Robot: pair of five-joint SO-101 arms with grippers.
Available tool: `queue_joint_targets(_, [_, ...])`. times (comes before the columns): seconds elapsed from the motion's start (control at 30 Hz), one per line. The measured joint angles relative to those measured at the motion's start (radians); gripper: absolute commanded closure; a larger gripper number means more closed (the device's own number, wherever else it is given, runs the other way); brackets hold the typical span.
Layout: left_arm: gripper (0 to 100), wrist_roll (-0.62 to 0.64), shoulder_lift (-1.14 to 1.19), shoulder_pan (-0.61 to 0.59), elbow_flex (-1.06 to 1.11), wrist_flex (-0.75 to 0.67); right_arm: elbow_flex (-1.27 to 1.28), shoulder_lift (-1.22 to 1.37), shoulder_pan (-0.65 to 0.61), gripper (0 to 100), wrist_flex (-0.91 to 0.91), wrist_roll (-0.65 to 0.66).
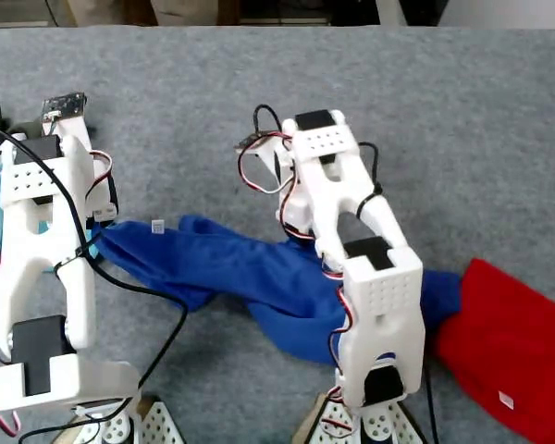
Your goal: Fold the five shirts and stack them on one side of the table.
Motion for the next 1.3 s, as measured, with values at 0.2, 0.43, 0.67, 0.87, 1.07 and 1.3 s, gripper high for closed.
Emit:
queue_joint_targets(0.2, [98,0.0,0.0,0.0,0.0,0.0,-0.021,0.089,0.021,98.8,-0.034,0.006])
queue_joint_targets(0.43, [98,0.0,0.0,0.0,0.0,0.0,-0.189,0.095,0.086,99.3,0.02,-0.009])
queue_joint_targets(0.67, [98,0.0,0.0,0.0,0.0,0.0,-0.448,0.101,0.098,99.3,0.06,-0.009])
queue_joint_targets(0.87, [98,0.0,0.0,0.0,0.0,0.0,-0.554,0.195,0.064,99.0,-0.091,-0.009])
queue_joint_targets(1.07, [98,0.0,0.0,0.0,0.0,0.0,-0.669,0.318,0.063,82.2,-0.164,0.02])
queue_joint_targets(1.3, [98,0.0,0.0,0.0,0.0,0.0,-0.921,0.321,0.064,73.1,0.011,0.04])
